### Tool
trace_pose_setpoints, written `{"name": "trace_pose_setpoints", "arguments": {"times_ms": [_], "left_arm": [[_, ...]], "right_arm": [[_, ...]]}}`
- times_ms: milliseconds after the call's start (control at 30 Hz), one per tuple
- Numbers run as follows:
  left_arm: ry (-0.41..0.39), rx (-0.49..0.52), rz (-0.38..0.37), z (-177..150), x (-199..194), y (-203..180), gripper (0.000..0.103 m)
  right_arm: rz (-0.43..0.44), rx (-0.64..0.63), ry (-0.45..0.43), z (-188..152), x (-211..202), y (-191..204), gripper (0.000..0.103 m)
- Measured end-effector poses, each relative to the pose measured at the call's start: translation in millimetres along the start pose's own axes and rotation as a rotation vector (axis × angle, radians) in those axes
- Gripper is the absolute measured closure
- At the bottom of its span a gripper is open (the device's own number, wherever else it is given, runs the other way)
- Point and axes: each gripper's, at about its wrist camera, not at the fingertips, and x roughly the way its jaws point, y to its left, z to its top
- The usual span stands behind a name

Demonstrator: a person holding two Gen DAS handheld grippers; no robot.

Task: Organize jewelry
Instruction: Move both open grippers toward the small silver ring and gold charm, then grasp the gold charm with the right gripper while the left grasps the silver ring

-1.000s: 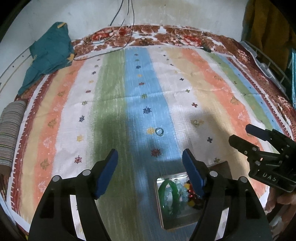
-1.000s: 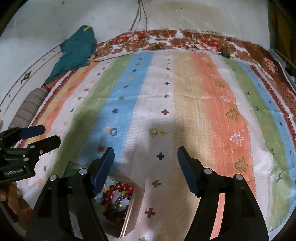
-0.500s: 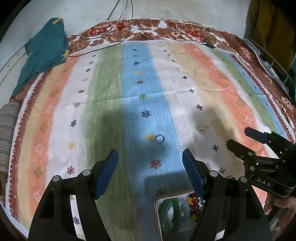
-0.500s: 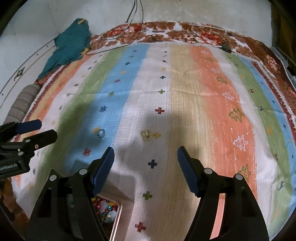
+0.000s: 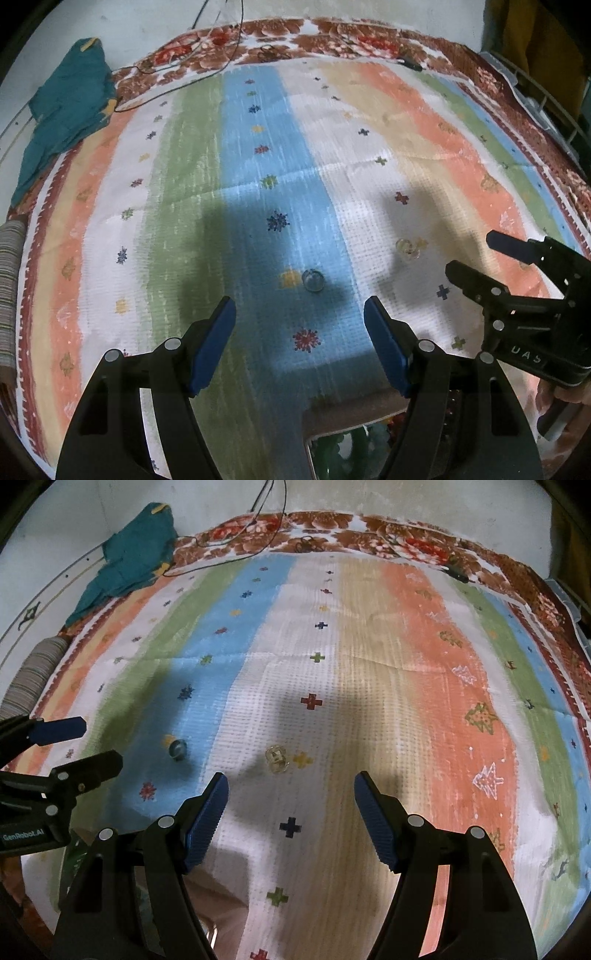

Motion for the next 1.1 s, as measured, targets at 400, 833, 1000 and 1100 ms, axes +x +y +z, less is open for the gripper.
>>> {"name": "trace_pose_setpoints", "arguments": {"times_ms": [400,833,1000,1100], "left_arm": [[0.066,0.011,-0.022,9.8,33.6,4.9,0.033],[0.124,0.039,-0.02,18.8,63.6,0.7,0.04],[0.143,0.048,-0.012,20.7,71.2,-0.5,0.047],[0.156,0.056,-0.005,20.9,76.4,-1.1,0.05]], "right_arm": [[0.01,0.011,0.045,9.3,26.7,-2.7,0.033],[0.024,0.027,0.08,16.1,51.2,-6.9,0.042],[0.028,0.019,0.101,15.7,60.8,-3.6,0.053],[0.033,0.031,0.102,14.8,65.3,-4.4,0.056]]}}
